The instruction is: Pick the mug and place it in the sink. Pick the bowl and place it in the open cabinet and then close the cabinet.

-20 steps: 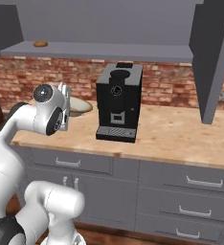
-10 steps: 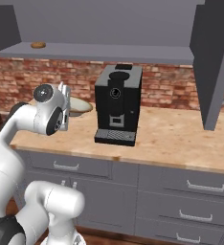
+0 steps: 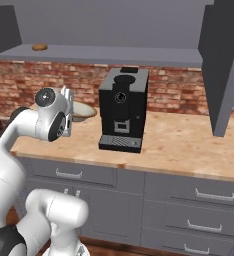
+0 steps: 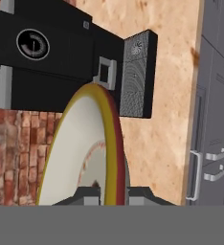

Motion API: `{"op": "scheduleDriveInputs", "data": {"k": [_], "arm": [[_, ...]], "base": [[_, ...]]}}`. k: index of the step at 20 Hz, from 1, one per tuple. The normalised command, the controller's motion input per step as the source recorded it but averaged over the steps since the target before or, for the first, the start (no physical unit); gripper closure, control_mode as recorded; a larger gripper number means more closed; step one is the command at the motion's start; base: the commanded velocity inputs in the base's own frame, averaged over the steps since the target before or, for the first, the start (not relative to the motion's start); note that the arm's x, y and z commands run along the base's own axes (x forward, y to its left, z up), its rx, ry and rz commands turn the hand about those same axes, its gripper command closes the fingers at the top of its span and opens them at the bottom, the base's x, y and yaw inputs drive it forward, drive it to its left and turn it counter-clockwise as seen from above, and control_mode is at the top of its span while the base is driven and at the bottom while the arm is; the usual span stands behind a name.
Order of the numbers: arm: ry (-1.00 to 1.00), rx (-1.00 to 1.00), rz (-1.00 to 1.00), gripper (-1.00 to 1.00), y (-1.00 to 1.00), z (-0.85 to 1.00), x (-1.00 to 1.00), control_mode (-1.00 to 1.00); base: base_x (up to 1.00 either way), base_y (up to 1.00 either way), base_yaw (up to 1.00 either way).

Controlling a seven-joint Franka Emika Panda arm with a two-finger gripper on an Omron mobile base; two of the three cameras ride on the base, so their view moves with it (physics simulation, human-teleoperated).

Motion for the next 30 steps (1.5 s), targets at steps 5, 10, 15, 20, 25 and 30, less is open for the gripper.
{"op": "scheduleDriveInputs", "data": {"k": [5,10,15,20,25,30], "arm": [[0.0,0.0,0.0,1.0,0.0,0.0,0.0,1.0],[-0.08,-0.04,0.0,1.0,0.0,0.14,-0.02,-1.0],[-0.16,-0.14,0.0,1.0,0.0,0.29,-0.01,-1.0],[-0.03,-0.09,0.0,1.0,0.0,0.4,0.02,-1.0],[0.0,-0.05,0.0,1.0,0.0,0.45,0.04,-1.0],[0.0,0.0,0.01,1.0,0.0,0.43,0.0,-1.0]], "base": [[0.06,-0.01,0.0],[0.0,0.0,0.0],[0.0,0.0,0.0],[0.0,0.0,0.0],[0.0,0.0,0.0],[0.0,0.0,0.0]]}}
